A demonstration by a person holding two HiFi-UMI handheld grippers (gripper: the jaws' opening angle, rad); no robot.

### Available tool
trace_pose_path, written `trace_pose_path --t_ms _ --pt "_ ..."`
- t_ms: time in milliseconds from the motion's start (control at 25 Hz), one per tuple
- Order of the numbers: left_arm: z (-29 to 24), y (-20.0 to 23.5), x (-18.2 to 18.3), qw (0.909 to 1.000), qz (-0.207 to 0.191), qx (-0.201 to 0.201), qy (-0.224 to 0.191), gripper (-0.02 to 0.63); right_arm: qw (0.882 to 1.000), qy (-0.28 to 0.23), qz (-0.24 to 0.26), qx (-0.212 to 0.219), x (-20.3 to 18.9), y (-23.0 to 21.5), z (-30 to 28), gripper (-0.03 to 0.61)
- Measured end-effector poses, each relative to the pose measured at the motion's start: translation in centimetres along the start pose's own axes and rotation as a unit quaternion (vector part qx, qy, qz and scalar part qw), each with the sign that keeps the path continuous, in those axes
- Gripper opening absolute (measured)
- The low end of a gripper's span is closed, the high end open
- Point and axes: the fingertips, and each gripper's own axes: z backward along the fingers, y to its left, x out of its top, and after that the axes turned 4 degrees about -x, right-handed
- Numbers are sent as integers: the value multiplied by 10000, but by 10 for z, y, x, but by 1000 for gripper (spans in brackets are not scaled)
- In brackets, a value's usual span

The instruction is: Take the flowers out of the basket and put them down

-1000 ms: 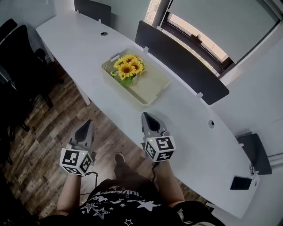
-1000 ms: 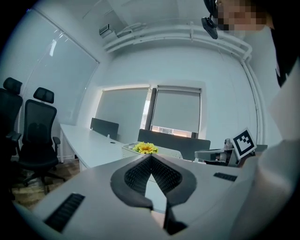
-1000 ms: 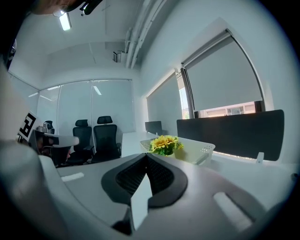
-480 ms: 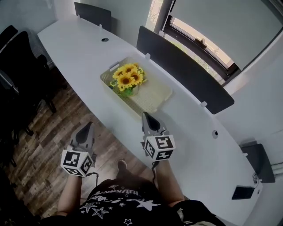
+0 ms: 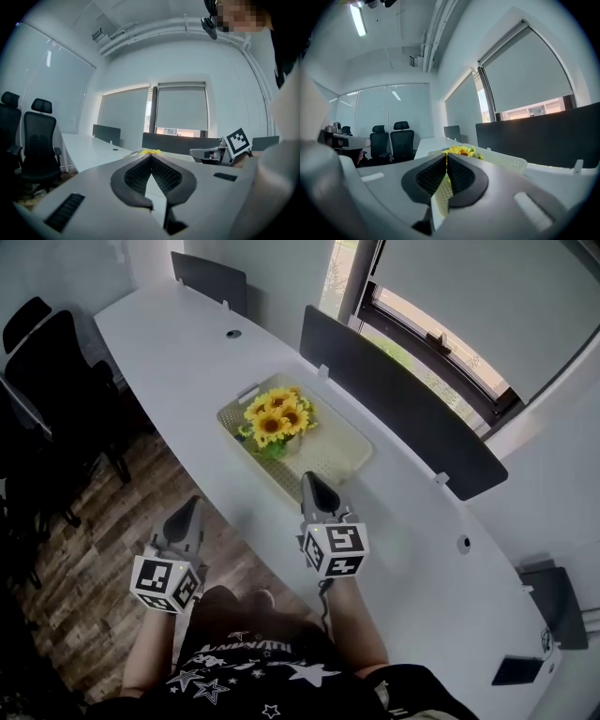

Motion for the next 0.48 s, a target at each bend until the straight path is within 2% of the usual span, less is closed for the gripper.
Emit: trace_pose_path --t_ms 200,480 --pt "-2 11 2 10000 -31 44 15 9 9997 -129 -201 59 3 7 -7 3" --pt "-44 28 3 9995 -83 -304 52 9 9989 -141 -320 -296 9 -8 -18 3"
